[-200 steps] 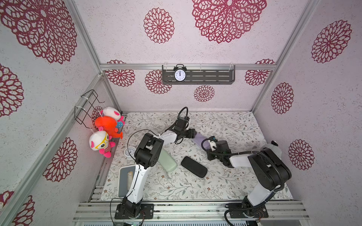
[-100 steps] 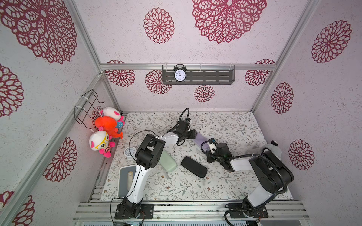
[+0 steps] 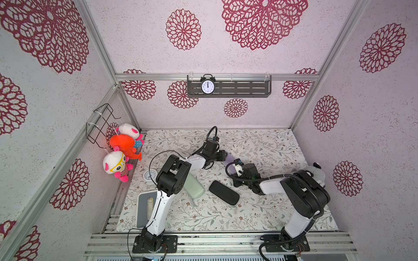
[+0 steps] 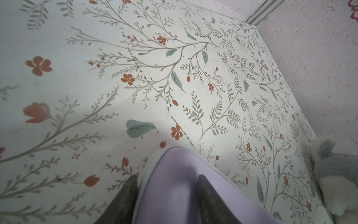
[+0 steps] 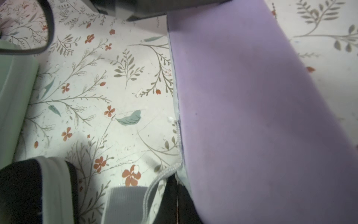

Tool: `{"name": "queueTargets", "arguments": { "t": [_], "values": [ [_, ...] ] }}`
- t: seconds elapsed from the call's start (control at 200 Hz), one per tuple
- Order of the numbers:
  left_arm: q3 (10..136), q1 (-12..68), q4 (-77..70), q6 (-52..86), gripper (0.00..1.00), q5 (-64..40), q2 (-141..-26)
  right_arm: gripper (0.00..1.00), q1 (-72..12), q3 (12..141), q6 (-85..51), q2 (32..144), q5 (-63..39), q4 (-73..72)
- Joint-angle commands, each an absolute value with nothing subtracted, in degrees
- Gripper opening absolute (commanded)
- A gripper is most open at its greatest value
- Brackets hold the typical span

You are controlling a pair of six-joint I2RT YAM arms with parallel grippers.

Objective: Put umbrellas into zippered umbrella sleeves
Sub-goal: Zip the zipper on the umbrella sleeve.

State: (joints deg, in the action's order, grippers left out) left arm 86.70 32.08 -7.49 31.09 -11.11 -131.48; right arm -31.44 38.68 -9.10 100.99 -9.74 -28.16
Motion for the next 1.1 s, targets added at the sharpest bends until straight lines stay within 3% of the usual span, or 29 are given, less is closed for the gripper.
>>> {"name": "queueTargets", "arguments": {
  "t": [0.0, 0.265, 0.355, 0.5, 0.66, 0.841, 1.096],
  "values": [
    [82.98, 35.29, 3.32, 32.28, 0.50, -15.97, -133.74, 0.00, -32.64, 45.25, -9.07, 104.42, -11.09, -31.62],
    [81.52, 35.47, 2.24, 31.99, 0.52, -16.61, -132.31, 0.00, -32.61, 49.28, -9.15, 106.81, -10.81, -29.57],
    [80.05, 35.27, 1.02, 31.62, 0.55, -16.78, -130.34, 0.25, -32.61, 46.85, -9.90, 104.67, -9.61, -30.14],
    [76.64, 34.90, 1.02, 32.15, 0.55, -13.65, -124.38, 0.42, -31.56, 42.29, -10.72, 99.29, -4.14, -29.14],
    [71.11, 35.01, -1.13, 33.95, 0.55, -11.96, -118.59, 0.42, -28.12, 42.45, -11.22, 98.90, -3.71, -24.39],
    [70.27, 33.04, -3.80, 33.82, 0.63, -10.36, -118.51, 0.40, -28.10, 39.98, -11.42, 97.97, -10.69, -26.87],
    [72.56, 31.58, -2.64, 33.09, 0.68, -9.57, -116.89, 0.40, -28.25, 35.09, -12.16, 88.72, -10.09, -26.84]
  ]
}}
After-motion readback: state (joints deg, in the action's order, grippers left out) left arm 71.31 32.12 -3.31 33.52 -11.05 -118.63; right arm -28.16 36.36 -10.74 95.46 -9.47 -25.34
